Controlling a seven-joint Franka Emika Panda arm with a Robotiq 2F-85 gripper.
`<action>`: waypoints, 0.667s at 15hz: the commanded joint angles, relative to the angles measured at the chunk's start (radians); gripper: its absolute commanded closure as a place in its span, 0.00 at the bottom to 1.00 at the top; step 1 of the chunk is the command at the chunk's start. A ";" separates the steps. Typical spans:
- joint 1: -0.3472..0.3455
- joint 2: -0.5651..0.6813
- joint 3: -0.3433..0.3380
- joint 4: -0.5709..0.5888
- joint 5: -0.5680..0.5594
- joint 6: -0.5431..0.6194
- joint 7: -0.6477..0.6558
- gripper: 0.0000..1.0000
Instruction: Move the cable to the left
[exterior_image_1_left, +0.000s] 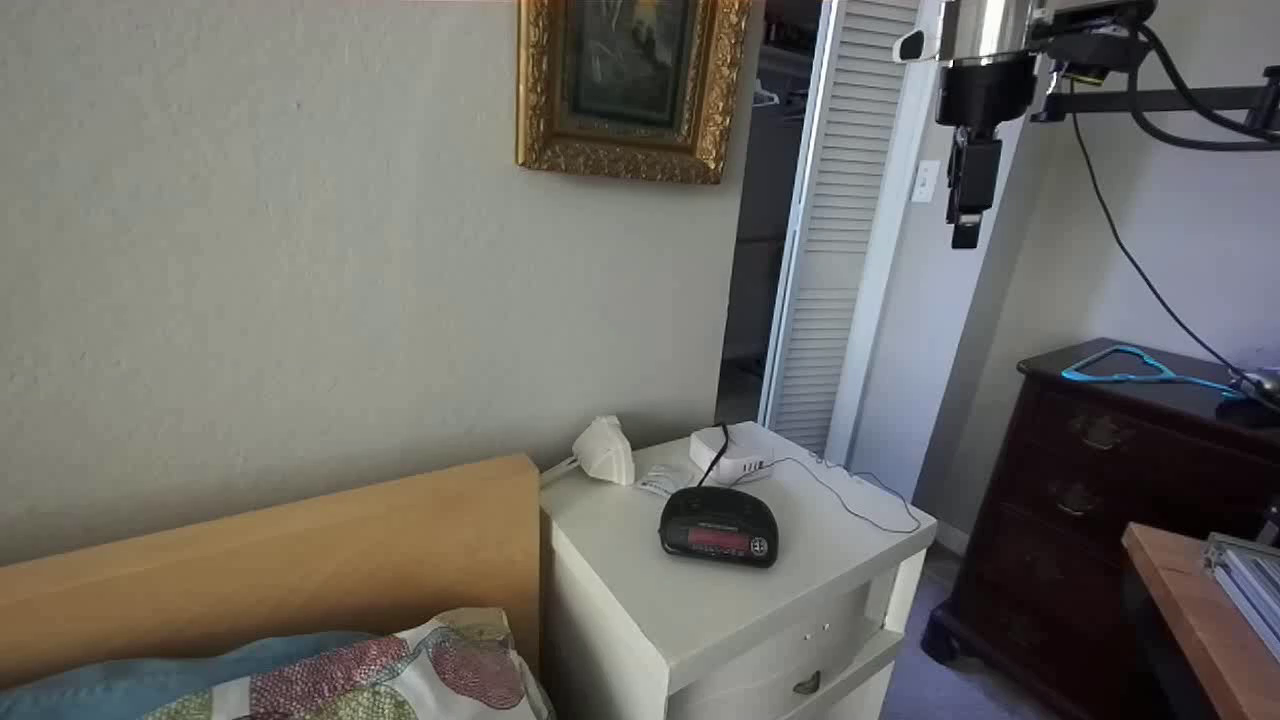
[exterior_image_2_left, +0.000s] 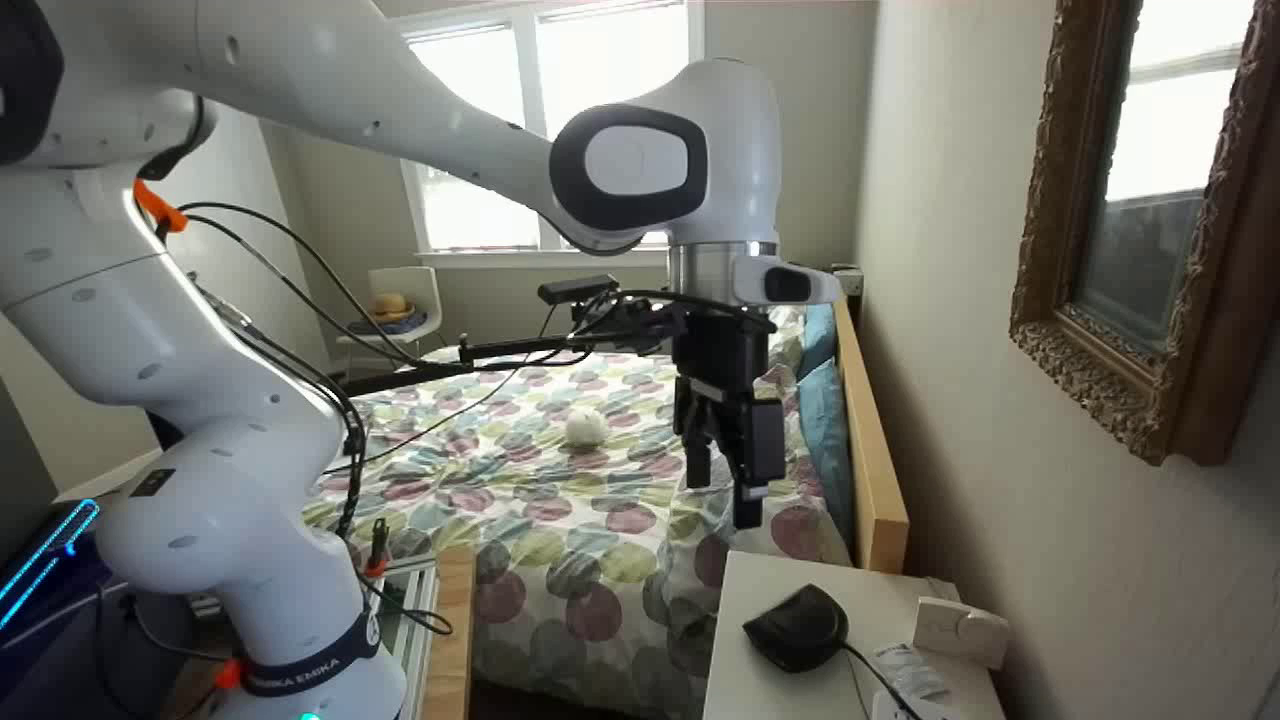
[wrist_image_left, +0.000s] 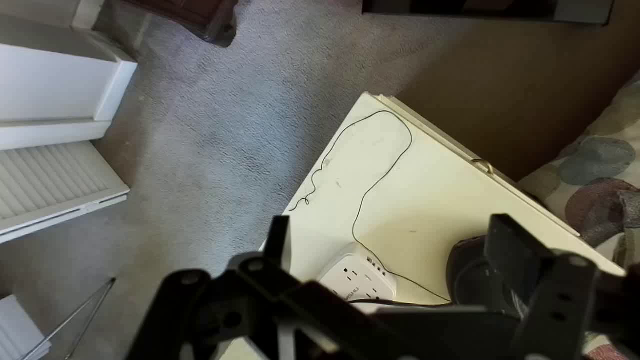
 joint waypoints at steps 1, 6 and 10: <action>0.013 0.000 -0.011 0.002 -0.003 -0.003 0.003 0.00; 0.013 0.000 -0.011 0.002 -0.003 -0.003 0.003 0.00; 0.023 0.064 -0.021 0.022 0.051 0.029 0.018 0.00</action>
